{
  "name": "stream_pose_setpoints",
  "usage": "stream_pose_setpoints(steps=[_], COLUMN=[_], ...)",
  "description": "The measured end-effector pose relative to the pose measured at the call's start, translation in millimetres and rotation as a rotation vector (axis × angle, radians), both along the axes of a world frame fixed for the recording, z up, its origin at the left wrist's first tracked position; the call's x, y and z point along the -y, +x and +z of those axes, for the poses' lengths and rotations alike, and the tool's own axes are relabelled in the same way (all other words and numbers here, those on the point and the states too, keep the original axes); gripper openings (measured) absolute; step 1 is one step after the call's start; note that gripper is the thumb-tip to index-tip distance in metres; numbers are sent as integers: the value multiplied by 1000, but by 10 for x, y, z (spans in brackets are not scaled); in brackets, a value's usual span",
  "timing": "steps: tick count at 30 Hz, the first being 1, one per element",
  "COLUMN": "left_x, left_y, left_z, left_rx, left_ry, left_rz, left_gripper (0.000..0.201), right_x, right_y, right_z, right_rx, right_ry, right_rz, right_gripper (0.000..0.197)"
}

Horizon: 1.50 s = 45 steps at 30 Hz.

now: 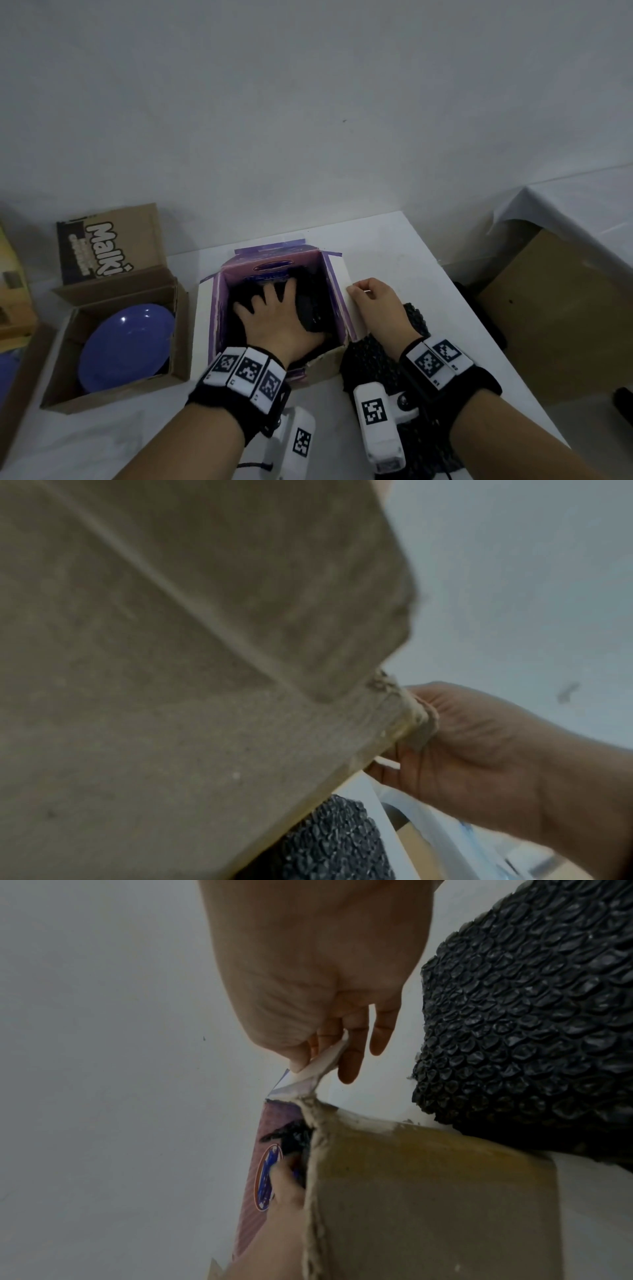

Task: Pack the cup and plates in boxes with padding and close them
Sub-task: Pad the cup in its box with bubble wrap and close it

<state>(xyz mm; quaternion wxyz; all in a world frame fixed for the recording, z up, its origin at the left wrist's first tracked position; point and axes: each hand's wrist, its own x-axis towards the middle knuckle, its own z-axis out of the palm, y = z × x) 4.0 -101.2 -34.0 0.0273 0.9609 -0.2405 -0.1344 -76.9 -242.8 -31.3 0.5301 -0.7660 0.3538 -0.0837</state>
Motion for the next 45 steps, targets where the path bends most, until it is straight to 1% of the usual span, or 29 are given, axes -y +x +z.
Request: stream_pose_setpoints(steps=[1,2,4,6,8,11,12,14,16,17,20,23,25,27,28,29,30,32,33,34,35,37,39,40,42,45], left_x=[0,3,7,19,40,19,0,-47,-90,-106,-135,-125,-120,-141,-159,-192,-242,-376,-450,-522,-585,-672,-705,-711,-713,-724], left_y=[7,18,45,71,74,76,86,99,94,78,9,1,14,37,49,66,86,147,183,223,264,316,317,307,299,310], left_z=[-5,-8,-11,-28,-44,-36,-28,8,7,-10,-106,-145,-136,-111,-73,-26,31,145,183,197,188,128,63,41,1,-29], left_rx=[41,45,-15,-40,-23,-42,-69,-143,-207,-216,-157,-107,-128,-190,-197,-162,-77,172,277,344,364,319,256,234,207,196], left_ry=[-34,-71,-87,-42,-27,-62,-100,-233,-366,-379,-332,-365,-361,-357,-367,-391,-435,-529,-544,-545,-546,-579,-633,-661,-705,-742], left_rz=[-71,-148,-236,-230,-212,-216,-198,-66,109,153,135,135,126,132,130,117,94,38,26,39,72,149,194,209,227,220], left_gripper=[100,94,82,74,70,76,80,84,78,76,77,80,82,83,81,75,65,43,37,36,38,43,46,47,48,48], right_x=[7,11,7,-1,-10,-16,-14,-5,-9,-18,-47,-65,-63,-43,-21,7,30,53,41,8,-35,-158,-278,-321,-370,-377], right_y=[1,2,2,5,6,2,0,6,13,16,18,25,20,-27,-66,-120,-185,-333,-412,-490,-563,-677,-731,-740,-736,-720], right_z=[-1,-1,-9,-18,-18,-10,-2,-4,-28,-42,-77,-97,-99,-88,-85,-92,-103,-173,-227,-280,-343,-425,-462,-485,-534,-534], right_rx=[-1,-1,-2,-5,-3,8,9,11,14,13,18,25,38,66,75,73,46,-59,-134,-215,-291,-391,-435,-446,-452,-410], right_ry=[-6,-7,-4,-8,-4,-11,-19,-27,-22,-25,-26,-25,-14,4,-7,-35,-72,-162,-224,-299,-378,-510,-584,-598,-593,-519], right_rz=[0,0,2,1,-1,-8,-9,-11,-8,-7,-18,-20,-15,0,9,19,36,107,167,237,302,377,409,419,409,342], right_gripper=[18,17,17,19,19,20,20,19,19,20,22,21,22,24,27,30,31,25,22,25,34,55,62,61,54,33])
